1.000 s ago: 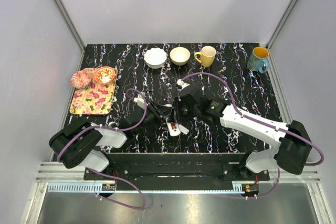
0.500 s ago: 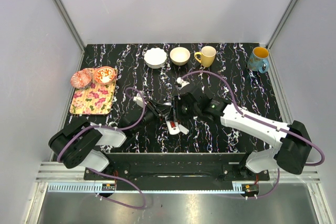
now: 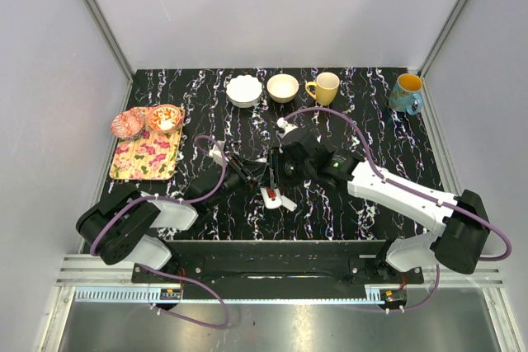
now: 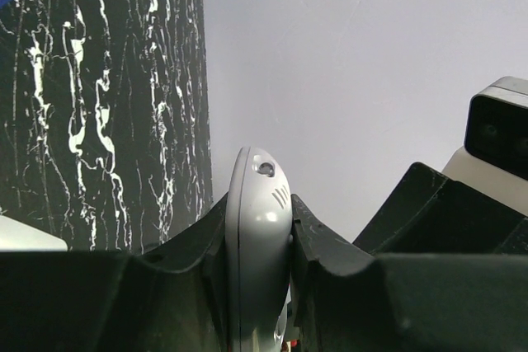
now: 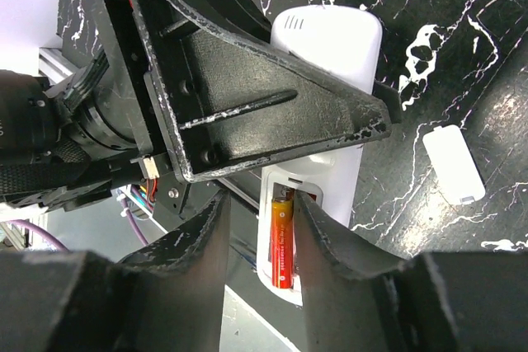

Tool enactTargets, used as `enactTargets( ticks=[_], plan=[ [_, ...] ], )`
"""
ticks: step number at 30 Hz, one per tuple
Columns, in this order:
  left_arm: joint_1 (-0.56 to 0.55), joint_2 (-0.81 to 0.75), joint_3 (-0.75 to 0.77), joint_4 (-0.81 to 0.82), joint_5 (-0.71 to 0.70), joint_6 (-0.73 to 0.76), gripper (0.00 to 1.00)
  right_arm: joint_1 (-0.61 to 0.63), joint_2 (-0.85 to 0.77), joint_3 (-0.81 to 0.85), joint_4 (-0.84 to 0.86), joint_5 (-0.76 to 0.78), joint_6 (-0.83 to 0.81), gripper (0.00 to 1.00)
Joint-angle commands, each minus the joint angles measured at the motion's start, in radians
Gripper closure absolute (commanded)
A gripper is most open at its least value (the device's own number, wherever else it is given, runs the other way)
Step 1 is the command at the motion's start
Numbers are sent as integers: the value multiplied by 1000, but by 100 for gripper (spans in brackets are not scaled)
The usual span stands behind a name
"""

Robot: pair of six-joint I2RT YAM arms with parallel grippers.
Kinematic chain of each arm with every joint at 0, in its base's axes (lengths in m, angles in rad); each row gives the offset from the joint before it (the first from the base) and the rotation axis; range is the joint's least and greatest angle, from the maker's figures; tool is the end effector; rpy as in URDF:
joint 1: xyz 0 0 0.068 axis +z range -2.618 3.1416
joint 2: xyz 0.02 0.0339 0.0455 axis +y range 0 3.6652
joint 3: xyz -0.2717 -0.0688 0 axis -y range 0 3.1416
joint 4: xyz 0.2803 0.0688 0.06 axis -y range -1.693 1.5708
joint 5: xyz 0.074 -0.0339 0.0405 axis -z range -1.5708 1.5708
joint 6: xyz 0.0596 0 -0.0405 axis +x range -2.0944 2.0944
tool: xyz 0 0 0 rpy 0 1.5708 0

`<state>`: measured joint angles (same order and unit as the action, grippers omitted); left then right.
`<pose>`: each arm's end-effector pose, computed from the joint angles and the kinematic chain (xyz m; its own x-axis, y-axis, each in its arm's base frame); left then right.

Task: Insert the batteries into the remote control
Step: Load the battery into the remote control.

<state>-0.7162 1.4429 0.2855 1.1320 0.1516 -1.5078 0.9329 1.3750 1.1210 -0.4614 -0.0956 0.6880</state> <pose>0.2096 -0.1944 0.1470 -0.7626 -0.6442 -0.0591 0.0289 0.0573 -0.9979 0.2063 0.2879 0.2802 -0.8368 -0.0674 -0.5434 -0.4029 0.7478 0.5277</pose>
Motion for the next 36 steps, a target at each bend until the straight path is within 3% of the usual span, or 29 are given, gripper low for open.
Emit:
enactTargets(
  ticks=[1,23,27,32,36],
  plan=[
    [11,-21,46,506,19,-60,100,4,-4,56,-66,25,-7,57],
    [31,-4,20,526,28,-52,100,4,-105,181,-201,89,-21,51],
    [35,-4,15,532,32,-55,100,1,-169,178,-200,183,-25,46],
    [50,-16,21,532,57,-65,100,-35,-243,42,-102,129,10,42],
    [60,-33,35,532,91,-80,100,-81,-298,-113,58,-11,65,40]
  ],
)
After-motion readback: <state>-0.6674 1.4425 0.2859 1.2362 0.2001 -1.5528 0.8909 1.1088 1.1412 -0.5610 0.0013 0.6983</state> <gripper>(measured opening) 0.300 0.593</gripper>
